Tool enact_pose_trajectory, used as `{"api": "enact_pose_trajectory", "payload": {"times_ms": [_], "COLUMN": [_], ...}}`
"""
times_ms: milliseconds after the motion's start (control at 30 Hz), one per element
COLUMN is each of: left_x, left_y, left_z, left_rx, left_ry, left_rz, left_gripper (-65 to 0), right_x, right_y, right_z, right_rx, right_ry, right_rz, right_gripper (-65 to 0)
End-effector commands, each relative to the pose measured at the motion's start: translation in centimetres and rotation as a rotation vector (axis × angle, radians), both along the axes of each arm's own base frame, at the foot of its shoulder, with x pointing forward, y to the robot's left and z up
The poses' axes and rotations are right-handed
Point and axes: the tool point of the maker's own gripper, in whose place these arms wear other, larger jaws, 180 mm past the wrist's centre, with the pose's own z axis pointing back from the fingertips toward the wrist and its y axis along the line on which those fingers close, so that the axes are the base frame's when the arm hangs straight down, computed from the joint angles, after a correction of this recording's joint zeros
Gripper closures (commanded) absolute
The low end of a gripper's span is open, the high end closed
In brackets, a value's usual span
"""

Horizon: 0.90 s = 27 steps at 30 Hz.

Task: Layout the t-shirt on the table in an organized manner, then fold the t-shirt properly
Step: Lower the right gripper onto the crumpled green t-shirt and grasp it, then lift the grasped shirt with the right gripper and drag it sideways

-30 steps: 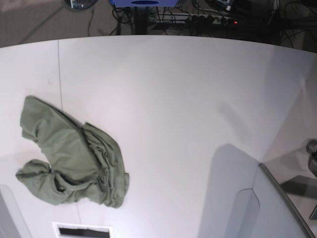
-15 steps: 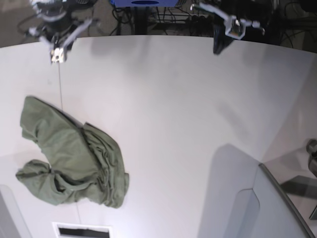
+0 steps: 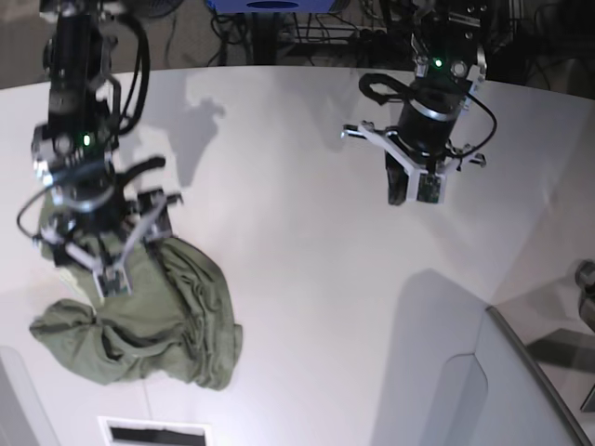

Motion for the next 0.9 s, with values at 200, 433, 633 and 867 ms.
{"api": "enact_pose_trajectory", "payload": {"times_ms": [200,433,633,867], "left_x": [3.0,3.4,2.9,2.3], "left_y": [3.0,7.6,8.1,8.5], "left_z": [1.6,-0.3,-2.0,-3.2], "left_rx": [0.078,0.131,0.134,0.137], "left_ry": [-0.073,-0.027,0.020,0.056], "left_rz": [0.010,0.100,0.112,0.119], "left_gripper": [-0.7,-1.2,-2.1,-2.1], "right_x": [9.0,15.2,17.1,17.2], "right_y": [1.1,4.3,3.6,3.4], "right_z": [-1.7,-4.5,-7.5,-8.9], "right_rx": [0.049,0.137,0.151,0.149], "right_ry": [0.050,0.081,0.077,0.072], "right_rz": [-0.008,0.014,-0.083,-0.102], "right_gripper": [-44.6,-44.6,-44.6,-41.1]}}
